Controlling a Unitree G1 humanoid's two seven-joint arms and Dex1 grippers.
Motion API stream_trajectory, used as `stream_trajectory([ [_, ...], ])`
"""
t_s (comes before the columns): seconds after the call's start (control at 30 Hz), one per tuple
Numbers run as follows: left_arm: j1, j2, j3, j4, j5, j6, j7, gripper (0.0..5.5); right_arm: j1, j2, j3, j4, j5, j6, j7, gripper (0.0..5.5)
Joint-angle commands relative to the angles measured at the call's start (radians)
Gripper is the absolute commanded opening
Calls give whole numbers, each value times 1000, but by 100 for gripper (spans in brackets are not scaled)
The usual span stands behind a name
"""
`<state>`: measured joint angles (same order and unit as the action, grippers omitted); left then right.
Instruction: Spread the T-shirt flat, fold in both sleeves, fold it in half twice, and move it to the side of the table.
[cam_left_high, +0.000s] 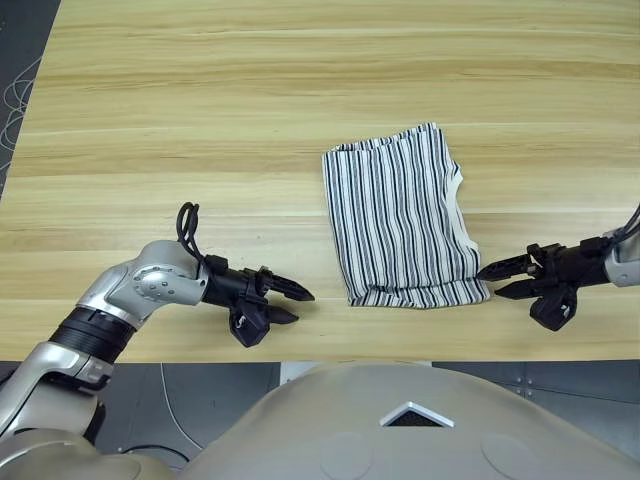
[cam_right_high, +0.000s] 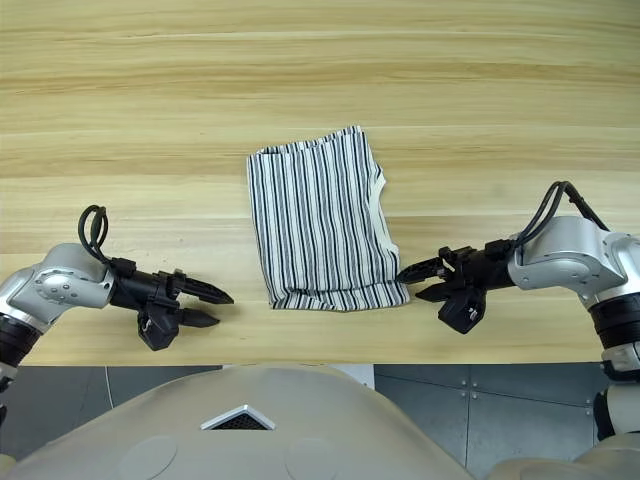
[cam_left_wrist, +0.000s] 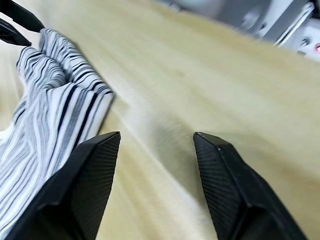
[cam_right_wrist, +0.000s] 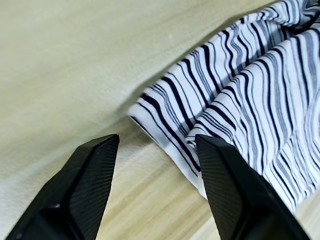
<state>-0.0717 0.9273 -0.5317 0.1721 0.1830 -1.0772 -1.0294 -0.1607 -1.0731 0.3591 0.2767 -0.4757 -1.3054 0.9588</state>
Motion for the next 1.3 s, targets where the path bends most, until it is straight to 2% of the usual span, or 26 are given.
stream_trajectory([
  [0.03, -32, -29, -24, 42, 47, -12, 20, 273, 1, 11, 8, -14, -69, 4, -52, 283],
  [0.1, -34, -38, -36, 36, 44, -16, 25, 273, 9, 7, 17, -37, -74, 7, -76, 283],
  [0.2, -36, -33, -46, 22, 34, -16, 28, 221, 29, 2, 27, -87, -61, 29, -104, 283],
  [0.4, -68, 0, -34, 25, 10, -9, 28, 221, 14, -29, 26, -60, -49, 39, -151, 283],
  [0.73, -130, -75, -44, 58, 39, 2, 54, 221, -8, -39, 22, -2, -51, 40, -198, 283],
  [0.8, -135, -86, -25, 49, 72, -1, 75, 218, -5, -42, 23, -5, -44, 53, -197, 310],
  [1.1, -157, -96, -31, 77, 83, 9, 89, 369, -20, -34, 33, 20, -67, 62, -217, 482],
  [1.17, -160, -100, -36, 73, 78, 13, 85, 395, -23, -25, 37, 22, -77, 61, -224, 507],
  [1.3, -164, -124, -61, 38, 67, 32, 73, 395, -29, -4, 55, 26, -99, 60, -232, 507],
])
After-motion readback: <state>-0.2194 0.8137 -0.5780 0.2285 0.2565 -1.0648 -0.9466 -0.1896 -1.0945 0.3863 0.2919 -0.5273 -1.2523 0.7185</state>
